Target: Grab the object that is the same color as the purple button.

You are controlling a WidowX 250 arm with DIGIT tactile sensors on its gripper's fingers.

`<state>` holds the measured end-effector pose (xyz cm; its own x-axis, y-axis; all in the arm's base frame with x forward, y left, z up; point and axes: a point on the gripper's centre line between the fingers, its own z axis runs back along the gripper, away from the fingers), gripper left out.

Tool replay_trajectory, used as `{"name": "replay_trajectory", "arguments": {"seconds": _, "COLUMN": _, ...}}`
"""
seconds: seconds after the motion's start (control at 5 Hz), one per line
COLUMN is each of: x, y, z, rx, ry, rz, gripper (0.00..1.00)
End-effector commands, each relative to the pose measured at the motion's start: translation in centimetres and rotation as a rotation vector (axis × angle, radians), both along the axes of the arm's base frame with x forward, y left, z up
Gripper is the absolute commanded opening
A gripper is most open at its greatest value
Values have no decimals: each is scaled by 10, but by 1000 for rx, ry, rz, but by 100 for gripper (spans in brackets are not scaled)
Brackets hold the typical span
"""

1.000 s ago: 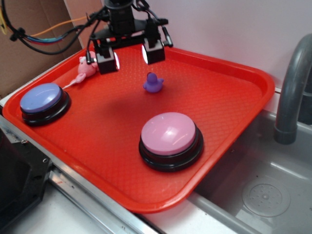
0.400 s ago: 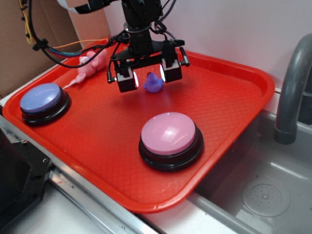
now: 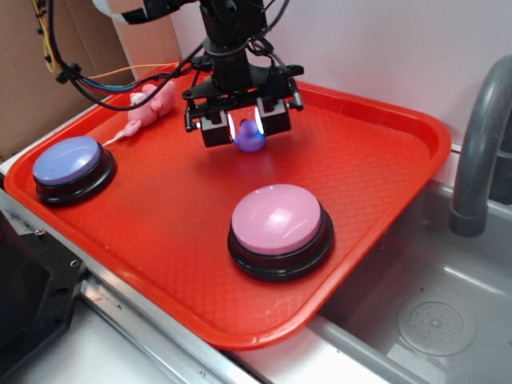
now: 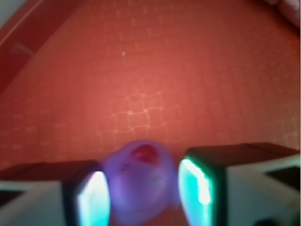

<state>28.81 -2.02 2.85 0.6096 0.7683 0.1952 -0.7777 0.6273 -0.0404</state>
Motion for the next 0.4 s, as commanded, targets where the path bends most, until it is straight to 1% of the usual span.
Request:
{"name": "replay_trajectory", "arguments": {"seconds": 0.0, "x": 3, "y": 14, "z": 25, "rx": 8, "ry": -3, "rz": -82, "gripper": 0}}
{"name": "replay_trajectory", "arguments": {"seconds": 0.2, "x": -14, "y": 9, "z": 72, "rx": 47, "ry": -74, "rz": -318, "gripper": 0}}
